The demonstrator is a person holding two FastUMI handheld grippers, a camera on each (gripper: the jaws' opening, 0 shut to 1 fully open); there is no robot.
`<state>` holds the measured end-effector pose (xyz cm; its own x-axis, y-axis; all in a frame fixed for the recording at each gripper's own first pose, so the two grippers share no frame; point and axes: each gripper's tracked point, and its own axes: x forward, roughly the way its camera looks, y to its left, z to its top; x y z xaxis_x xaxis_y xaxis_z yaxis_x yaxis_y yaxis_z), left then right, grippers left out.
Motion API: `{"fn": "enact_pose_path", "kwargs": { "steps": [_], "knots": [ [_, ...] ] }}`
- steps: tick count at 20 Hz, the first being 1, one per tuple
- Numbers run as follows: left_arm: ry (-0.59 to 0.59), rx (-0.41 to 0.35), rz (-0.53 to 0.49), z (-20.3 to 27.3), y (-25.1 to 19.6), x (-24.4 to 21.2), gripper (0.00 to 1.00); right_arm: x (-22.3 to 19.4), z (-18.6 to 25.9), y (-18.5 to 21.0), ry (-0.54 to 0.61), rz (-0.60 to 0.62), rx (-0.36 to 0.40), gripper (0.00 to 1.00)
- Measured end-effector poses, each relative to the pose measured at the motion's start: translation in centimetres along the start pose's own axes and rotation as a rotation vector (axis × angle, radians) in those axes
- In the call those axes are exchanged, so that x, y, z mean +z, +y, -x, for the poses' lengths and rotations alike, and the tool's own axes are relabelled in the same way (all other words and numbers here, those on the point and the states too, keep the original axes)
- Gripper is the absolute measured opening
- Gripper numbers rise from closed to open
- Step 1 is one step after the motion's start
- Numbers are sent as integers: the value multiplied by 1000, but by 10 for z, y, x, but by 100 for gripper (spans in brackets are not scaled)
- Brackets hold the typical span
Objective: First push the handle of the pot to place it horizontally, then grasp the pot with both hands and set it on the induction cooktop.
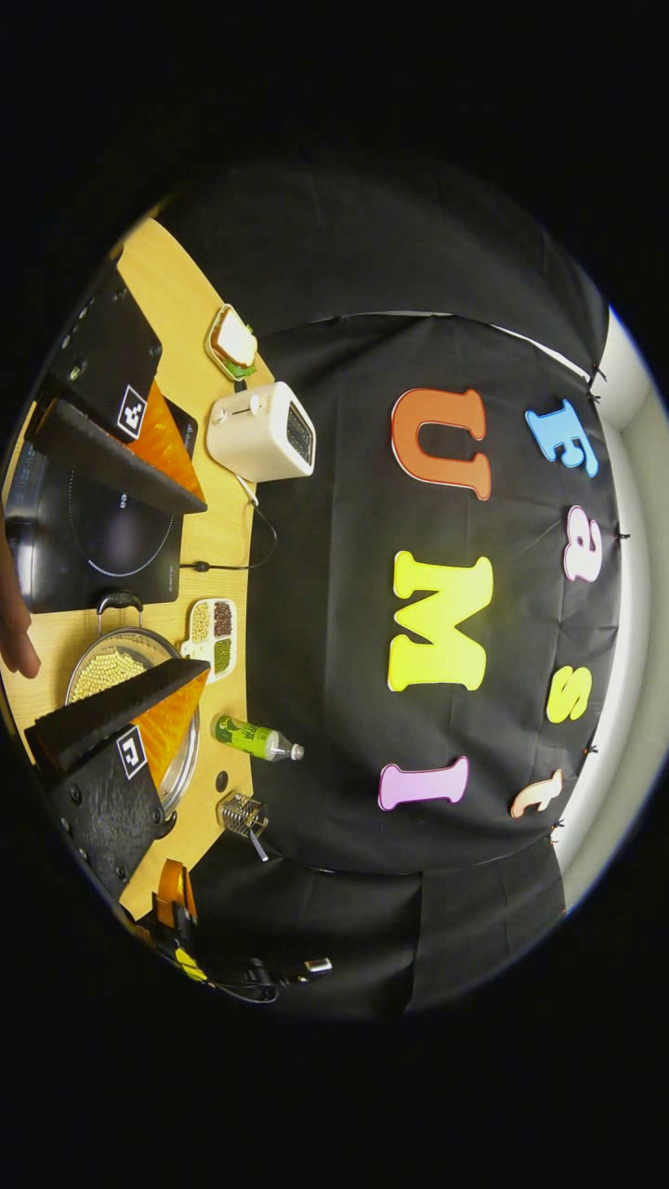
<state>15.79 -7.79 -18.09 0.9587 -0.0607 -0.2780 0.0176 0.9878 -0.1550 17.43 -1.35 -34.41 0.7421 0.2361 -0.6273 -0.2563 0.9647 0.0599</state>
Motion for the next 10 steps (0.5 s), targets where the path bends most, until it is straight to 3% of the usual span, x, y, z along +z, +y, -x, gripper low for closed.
{"fn": "enact_pose_path", "kwargs": {
  "steps": [1, 2, 4, 6, 10],
  "knots": [
    [8, -3, -3, -3, -2, -4, 96, 4, -2, -1, -18, -8, -5, 8],
    [19, -8, -5, -6, -3, -8, 96, 6, -4, -5, -36, -19, -20, 22],
    [46, -17, -11, -13, -8, -18, 96, 8, -8, -10, -58, -30, -47, 65],
    [79, -23, -19, -19, -11, -32, 96, 2, -13, -15, -35, -50, -59, 92],
    [163, -37, -30, -33, -16, -61, 96, -4, -21, -9, -4, -98, -44, 96]
  ]
}}
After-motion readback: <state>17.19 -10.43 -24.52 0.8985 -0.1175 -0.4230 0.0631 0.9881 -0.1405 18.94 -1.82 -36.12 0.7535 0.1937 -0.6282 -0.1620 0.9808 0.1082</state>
